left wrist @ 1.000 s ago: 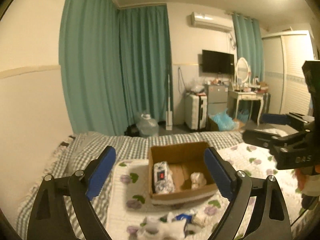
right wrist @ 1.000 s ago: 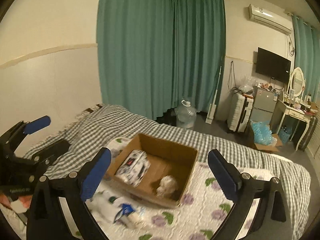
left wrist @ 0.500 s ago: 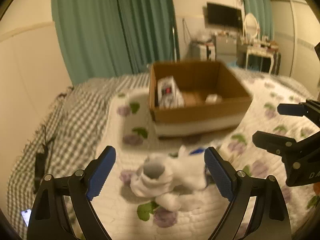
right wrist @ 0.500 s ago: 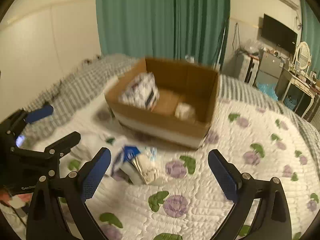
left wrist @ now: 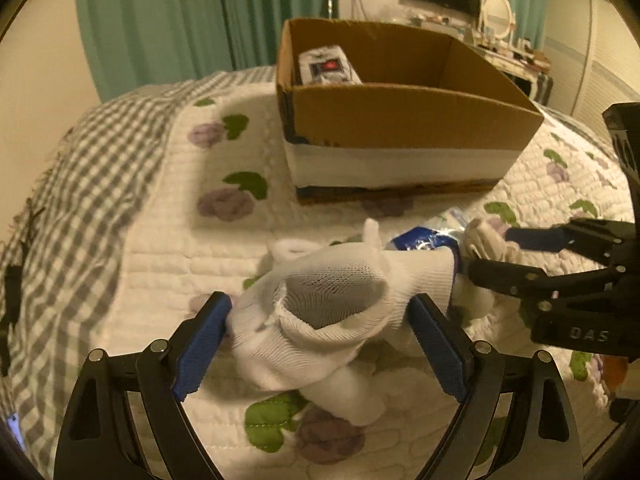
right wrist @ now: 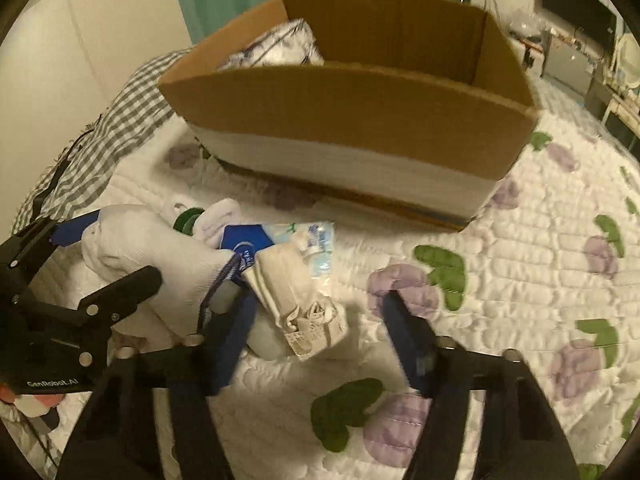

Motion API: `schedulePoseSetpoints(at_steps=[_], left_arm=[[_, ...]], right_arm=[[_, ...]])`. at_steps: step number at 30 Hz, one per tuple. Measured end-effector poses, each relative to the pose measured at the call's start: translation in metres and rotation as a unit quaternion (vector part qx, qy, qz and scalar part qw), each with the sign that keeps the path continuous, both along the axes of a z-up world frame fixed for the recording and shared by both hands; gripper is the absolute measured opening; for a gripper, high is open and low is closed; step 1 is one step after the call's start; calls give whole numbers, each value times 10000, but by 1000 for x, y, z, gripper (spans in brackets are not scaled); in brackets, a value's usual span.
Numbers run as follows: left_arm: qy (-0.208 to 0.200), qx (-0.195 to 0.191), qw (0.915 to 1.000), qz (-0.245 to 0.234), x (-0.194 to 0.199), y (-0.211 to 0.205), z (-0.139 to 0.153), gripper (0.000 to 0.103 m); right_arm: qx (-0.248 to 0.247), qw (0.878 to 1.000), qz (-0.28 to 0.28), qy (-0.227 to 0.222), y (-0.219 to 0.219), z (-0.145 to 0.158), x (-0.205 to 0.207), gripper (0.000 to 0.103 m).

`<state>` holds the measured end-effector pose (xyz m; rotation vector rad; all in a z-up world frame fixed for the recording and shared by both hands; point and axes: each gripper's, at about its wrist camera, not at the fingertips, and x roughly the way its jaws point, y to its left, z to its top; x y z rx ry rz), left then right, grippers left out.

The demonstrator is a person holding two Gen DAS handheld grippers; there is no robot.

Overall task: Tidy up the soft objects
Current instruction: 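Grasp the white sock with left tool while right tool grasps a white cloth bundle, then lift both items over the box and open both tools to drop them in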

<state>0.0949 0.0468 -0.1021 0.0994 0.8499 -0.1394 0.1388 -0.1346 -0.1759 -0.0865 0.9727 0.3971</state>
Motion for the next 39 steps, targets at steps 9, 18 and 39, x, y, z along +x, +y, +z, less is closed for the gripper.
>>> schedulePoseSetpoints(at_steps=[9,18,39], left_arm=[[171,-94,9997,-126,2,0,-9,68],[-115,-52,9998,-168,-18,-5,8,47],[-1689,-107,9853,-211,5,-32,166,47]], right_arm=[[183,9997,52,-134,-3,14,-13,32],[219,9987,10,-456,-16,39,-33,32],[446,9814,-126,-1862,-46,201,5,32]])
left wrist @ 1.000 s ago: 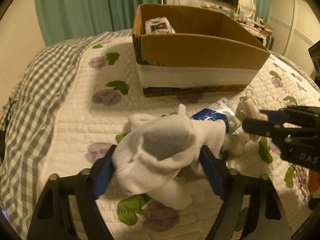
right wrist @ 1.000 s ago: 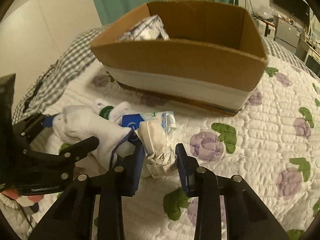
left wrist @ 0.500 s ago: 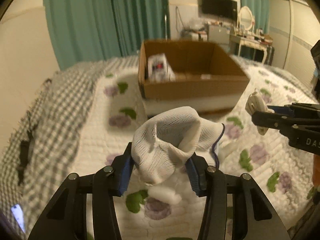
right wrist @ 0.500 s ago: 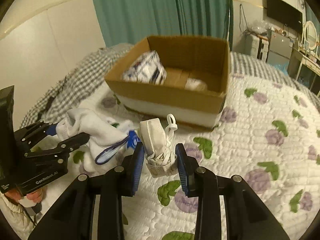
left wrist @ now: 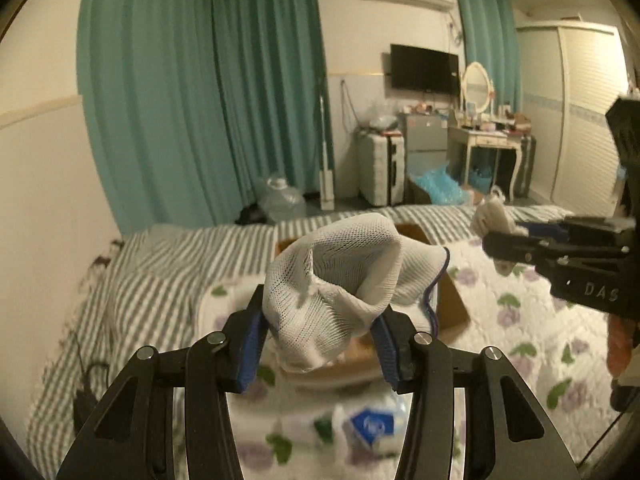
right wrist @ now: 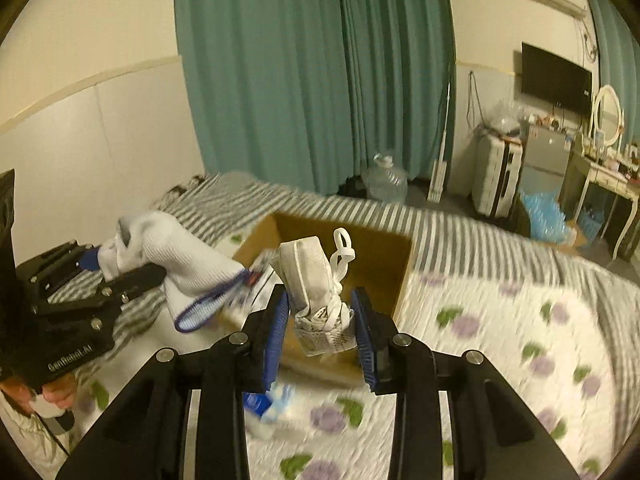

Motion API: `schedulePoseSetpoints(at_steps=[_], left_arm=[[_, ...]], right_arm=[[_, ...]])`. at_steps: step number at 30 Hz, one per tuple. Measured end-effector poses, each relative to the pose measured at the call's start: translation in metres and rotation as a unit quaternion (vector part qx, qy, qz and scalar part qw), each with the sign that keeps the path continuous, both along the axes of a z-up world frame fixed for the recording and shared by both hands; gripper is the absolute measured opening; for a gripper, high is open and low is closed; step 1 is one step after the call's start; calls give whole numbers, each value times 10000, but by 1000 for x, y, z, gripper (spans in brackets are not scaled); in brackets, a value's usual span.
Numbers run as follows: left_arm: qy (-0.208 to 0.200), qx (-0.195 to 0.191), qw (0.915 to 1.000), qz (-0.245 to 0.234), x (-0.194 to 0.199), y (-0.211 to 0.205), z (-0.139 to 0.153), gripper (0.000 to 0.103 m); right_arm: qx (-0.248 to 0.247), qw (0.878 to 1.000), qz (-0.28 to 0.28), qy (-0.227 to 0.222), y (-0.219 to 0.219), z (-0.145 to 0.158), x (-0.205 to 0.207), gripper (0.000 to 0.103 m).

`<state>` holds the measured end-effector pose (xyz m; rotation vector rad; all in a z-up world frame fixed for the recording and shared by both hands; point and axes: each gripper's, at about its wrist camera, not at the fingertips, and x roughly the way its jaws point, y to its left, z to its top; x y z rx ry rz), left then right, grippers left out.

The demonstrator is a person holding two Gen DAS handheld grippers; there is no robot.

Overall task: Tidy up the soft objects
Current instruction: 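Lift both items over the box and open both tools to drop them in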

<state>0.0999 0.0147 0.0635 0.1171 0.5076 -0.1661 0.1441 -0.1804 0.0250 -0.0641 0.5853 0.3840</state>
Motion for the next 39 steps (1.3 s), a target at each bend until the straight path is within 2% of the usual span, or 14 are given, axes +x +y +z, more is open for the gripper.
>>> schedulePoseSetpoints(at_steps=[3,6,11,13,16,20,21,24,27,30,34,36,39], left_arm=[[-11,76,10000,21,32,-9,4,47],[93,168,9998,38,59,-20,-5,47],[470,327,9983,60,108,-34,-39,47],[558,374,9977,79,114,-39,-49,47],[614,444,9971,61,126,-42,-64,48],[516,524,9973,36,134,-43,-74,55],[477,501,9976,12,133,-43,-75,61],[397,444,9982,-43,133,-46,-74,70],[237,554,9981,106,129,-48,-71,72],[242,495,9984,128,123,-46,-61,72],[-11,489,9987,126,101,-44,-34,72],[-161,499,9985,143,88,-42,-18,81],[-342,419,9983,222,67,-36,14,83]], right_arm=[[-84,9999,-33,-99,2,12,22,32],[-139,9999,-41,-69,7,10,49,32],[-198,9997,-78,146,12,-20,93,32],[-143,9995,-108,253,10,-34,106,32],[-38,9992,-86,396,8,-50,124,32],[-13,9991,-32,425,10,-64,138,32],[-1,9991,-51,427,11,-66,138,36],[49,9992,-132,384,9,-68,139,66],[-27,9994,-249,243,5,-61,132,76],[-36,9996,-278,74,1,-45,117,88],[-32,9993,-341,-134,-6,-15,87,91],[-30,9991,-358,-219,-9,2,68,91],[-23,9982,-422,-417,-15,33,37,92]])
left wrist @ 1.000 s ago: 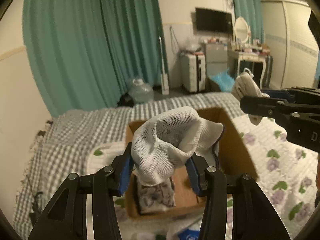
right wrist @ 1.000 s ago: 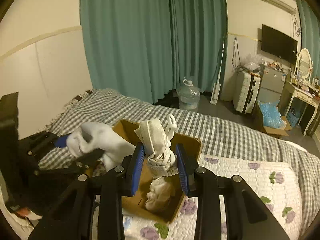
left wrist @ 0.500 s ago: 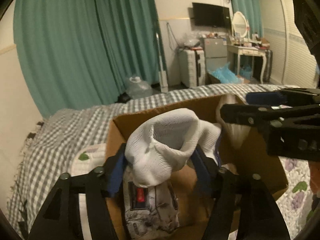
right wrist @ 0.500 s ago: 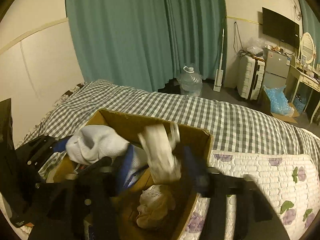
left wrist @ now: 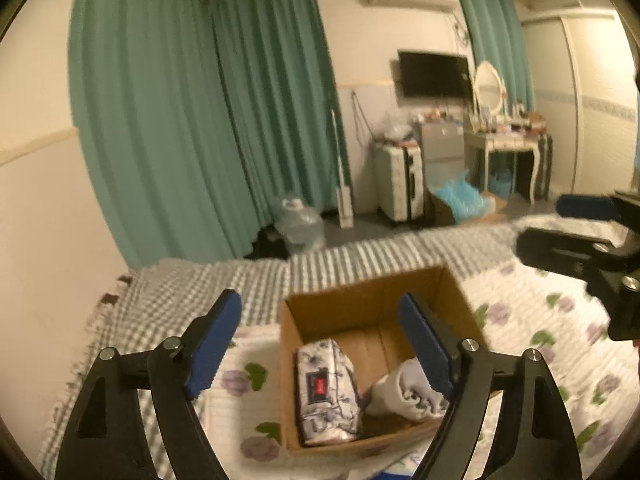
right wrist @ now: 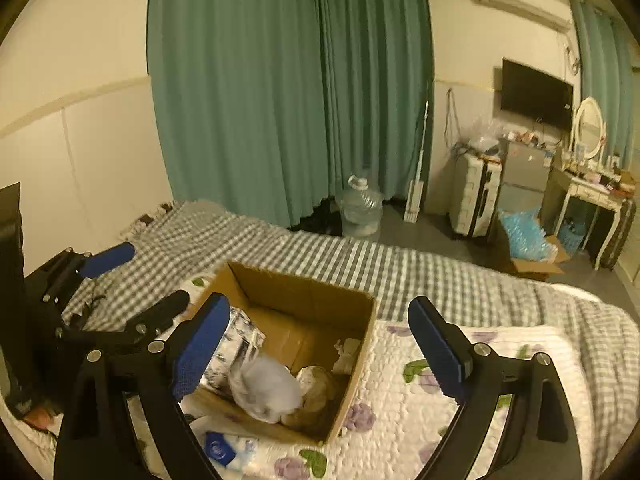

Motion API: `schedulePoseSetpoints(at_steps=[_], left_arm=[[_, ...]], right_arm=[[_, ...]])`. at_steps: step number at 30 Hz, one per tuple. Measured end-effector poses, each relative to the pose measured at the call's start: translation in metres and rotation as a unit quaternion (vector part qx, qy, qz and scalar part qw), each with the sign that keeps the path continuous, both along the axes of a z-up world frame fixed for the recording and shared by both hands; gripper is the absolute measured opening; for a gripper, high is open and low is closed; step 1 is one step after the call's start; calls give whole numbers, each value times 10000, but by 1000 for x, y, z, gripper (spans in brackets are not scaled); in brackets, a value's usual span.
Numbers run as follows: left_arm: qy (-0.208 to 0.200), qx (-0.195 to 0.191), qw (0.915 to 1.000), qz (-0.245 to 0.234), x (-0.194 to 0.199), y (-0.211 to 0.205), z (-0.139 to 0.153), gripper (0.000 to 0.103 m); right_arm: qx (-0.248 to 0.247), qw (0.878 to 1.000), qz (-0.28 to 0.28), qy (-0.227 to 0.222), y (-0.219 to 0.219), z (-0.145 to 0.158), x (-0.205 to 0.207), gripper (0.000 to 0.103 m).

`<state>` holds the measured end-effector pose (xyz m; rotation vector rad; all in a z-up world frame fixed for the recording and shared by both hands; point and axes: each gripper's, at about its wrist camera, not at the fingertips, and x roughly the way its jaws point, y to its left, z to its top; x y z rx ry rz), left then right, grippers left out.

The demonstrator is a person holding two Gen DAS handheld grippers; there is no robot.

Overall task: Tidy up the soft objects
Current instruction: 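Grasp the white cotton ball with left tool while right tool grasps the small white cup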

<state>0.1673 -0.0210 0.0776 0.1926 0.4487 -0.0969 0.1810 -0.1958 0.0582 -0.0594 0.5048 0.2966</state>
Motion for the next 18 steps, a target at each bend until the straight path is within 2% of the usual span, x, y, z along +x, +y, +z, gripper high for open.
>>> schedulePoseSetpoints(at_steps=[5,6,9,13,18], left_arm=[[-321,-250,9992,-65,-44,18,48,83],[-371,-241,9990,-38,-51,21,52,83],[-431,-314,9986,-51,-81,35,65,84],[-347,-479,9982,-43,-114,50,58,84],[177,-636,9977,178,-132,59,16,84]], right_arm=[[-76,9992,55,-378,-7,43,-67,97],[-94,9989,75,-454,-8,47,-80,101],[-96,9982,185,-557,-8,49,-117,102],[-185,9977,317,-573,-4,31,-146,102],[-414,9981,432,-141,16,-26,-145,102]])
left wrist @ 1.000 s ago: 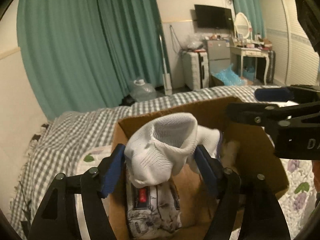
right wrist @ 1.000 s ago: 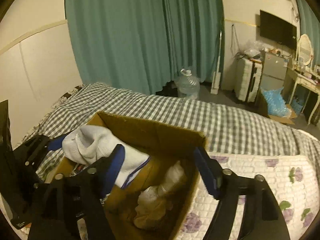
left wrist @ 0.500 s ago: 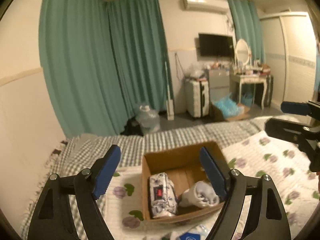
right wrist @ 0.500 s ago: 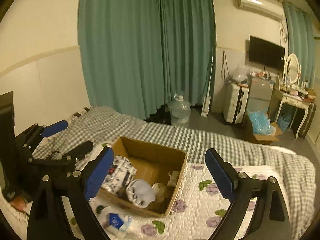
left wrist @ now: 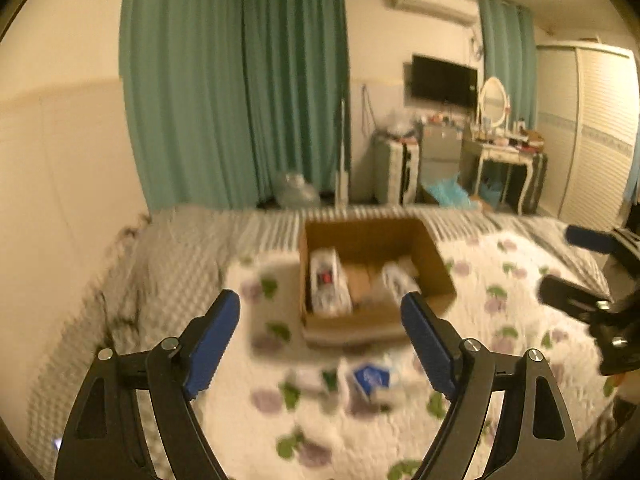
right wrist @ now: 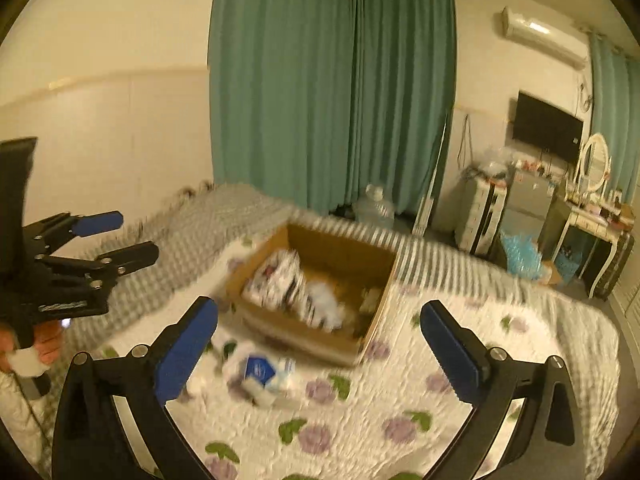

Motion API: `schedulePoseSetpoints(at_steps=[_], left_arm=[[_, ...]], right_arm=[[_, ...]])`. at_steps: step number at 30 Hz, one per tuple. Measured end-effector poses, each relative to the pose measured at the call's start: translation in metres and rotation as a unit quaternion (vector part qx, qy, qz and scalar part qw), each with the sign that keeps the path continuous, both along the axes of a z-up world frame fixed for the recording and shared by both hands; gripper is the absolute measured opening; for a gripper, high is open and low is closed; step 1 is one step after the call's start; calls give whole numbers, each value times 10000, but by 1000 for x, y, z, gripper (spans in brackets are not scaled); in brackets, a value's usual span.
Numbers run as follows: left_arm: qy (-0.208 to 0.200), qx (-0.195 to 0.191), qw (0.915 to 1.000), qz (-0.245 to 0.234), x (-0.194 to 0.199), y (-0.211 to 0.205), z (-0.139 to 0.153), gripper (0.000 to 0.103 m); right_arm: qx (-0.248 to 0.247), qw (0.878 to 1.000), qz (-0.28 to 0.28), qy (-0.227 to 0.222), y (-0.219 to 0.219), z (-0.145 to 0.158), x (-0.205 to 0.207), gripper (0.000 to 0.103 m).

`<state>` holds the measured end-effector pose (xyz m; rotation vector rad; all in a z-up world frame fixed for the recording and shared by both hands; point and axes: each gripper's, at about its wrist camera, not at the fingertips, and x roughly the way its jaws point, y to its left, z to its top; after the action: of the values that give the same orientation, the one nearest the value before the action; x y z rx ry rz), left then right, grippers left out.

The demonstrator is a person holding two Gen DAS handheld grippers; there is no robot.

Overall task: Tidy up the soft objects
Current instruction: 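Grasp the white cotton ball with left tool while right tool grasps the small white cup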

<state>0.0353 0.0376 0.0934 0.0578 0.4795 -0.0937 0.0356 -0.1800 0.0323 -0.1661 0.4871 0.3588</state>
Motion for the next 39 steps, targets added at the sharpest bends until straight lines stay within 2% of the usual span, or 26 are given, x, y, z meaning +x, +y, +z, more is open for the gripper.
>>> schedulePoseSetpoints(at_steps=[4,7,12,14,18,20,24,26,27,28,35,36,37,39], left_arm=[[460,-78,9989,33,2,-2,-55,84],[943,21,9954,148,12,-6,-103,84],[1374,12,9897,390,13,1,-162,84],[1620,55,9857,464,15,4,-177,84],[1980,-307,9790,386,15,17,-195,84],[2101,-327,9763,395,16,18,-201,84],[2360,-260,9712,197,19,12,-211,83],[2400,-212,9704,134,20,10,-213,83],[2429,-205,9698,102,20,9,-214,82],[2443,-185,9695,85,20,8,-216,81],[2519,118,9677,-28,31,-3,-229,81],[2548,194,9668,-5,36,-5,-233,81],[2584,244,9657,23,40,-7,-236,80],[2595,247,9654,50,44,-8,-239,67]], right_arm=[[84,9975,110,699,8,-56,20,102],[-79,9933,36,1153,15,-100,35,102],[-207,9872,50,1581,25,-145,50,102],[-341,9847,87,1704,33,-160,57,102],[-409,9806,230,1905,48,-182,68,101],[-426,9778,284,2030,55,-192,74,100],[-510,9699,494,2330,66,-215,84,81],[-639,9671,475,2415,69,-225,89,75],[-679,9661,482,2444,68,-230,91,69],[-707,9657,463,2456,67,-232,92,61],[-784,9691,515,2280,65,-228,89,43],[-799,9701,536,2229,65,-226,86,36],[-796,9709,576,2183,66,-224,84,30],[-799,9725,653,2088,69,-218,80,26]])
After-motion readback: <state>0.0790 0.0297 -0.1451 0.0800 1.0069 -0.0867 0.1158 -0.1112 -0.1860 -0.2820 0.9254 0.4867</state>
